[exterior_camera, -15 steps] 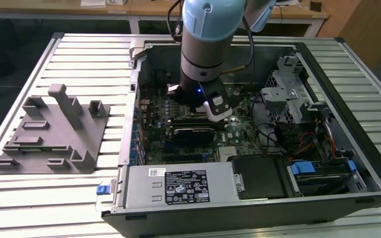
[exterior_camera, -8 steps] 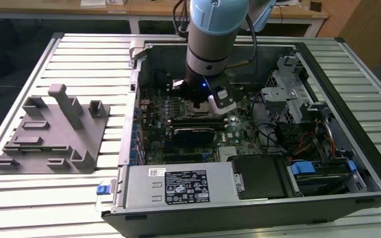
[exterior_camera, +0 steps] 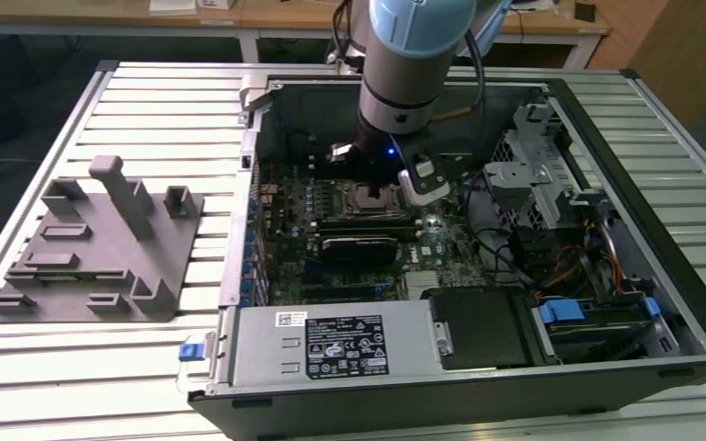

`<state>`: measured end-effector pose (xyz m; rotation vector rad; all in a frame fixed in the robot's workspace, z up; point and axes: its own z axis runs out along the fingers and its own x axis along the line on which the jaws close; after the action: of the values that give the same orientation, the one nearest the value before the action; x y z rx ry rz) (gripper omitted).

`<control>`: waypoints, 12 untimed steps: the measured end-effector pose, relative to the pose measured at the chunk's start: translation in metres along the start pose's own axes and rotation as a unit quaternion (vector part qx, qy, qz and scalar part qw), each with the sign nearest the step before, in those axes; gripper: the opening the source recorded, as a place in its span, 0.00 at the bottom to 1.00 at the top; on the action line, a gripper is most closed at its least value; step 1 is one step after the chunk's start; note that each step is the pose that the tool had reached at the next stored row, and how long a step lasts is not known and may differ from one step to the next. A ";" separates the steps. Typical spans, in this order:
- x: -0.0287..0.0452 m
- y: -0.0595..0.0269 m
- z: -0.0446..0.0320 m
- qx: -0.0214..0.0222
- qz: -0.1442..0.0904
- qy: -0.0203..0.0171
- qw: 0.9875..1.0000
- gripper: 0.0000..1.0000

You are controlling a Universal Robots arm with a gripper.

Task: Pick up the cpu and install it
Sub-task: 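Install the second cpu locking lever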

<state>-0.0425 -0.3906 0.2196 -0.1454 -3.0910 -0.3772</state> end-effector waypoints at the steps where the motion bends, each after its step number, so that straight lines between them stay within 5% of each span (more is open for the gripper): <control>1: 0.0000 0.0013 0.0004 0.000 0.001 0.000 1.000 0.11; 4: 0.0002 0.0047 0.0014 0.005 0.003 -0.001 1.000 0.11; 9: 0.0004 0.0062 0.0028 0.038 0.009 -0.006 0.999 0.11; 12: 0.0008 0.0116 0.0063 0.038 0.010 -0.006 0.999 0.11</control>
<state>-0.0423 -0.3778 0.2163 -0.1771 -3.1077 -0.2581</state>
